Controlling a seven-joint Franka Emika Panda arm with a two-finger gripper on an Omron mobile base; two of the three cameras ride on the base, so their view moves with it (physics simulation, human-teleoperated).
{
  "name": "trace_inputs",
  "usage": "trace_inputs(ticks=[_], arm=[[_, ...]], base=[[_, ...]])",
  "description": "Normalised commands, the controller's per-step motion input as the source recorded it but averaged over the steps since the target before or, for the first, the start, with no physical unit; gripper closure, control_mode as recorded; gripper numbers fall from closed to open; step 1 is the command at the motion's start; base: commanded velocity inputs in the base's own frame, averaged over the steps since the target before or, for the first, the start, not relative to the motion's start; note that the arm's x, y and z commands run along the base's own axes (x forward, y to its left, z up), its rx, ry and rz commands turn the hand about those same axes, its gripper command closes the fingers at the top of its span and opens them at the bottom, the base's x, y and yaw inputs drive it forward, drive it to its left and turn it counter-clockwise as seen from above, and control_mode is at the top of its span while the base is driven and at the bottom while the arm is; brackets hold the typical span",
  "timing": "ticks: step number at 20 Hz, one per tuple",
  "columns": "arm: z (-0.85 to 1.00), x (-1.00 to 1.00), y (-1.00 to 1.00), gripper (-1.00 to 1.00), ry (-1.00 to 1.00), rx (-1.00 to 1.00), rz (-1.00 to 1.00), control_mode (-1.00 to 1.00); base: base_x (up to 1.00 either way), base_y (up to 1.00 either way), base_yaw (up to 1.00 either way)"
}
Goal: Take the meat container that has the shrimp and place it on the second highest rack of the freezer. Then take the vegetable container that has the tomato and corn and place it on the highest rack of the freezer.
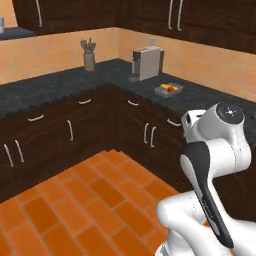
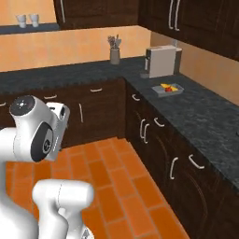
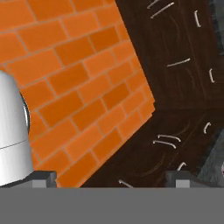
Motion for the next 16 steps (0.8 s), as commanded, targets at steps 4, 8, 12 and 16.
trace_inputs(ticks=[4,8,12,16], arm=[[0.0,0.0,0.0,-1.0,0.0,0.0,0.0,1.0],[0.0,0.0,0.0,-1.0,0.0,0.0,0.0,1.0],[0.0,0.0,0.0,-1.0,0.0,0.0,0.0,1.0],[0.0,0.0,0.0,-1.0,0.0,0.0,0.0,1.0]], base=[[1.0,0.0,-0.58],[1.0,0.0,-0.56],[1.0,0.13,-0.54],[1.0,0.5,-0.47]])
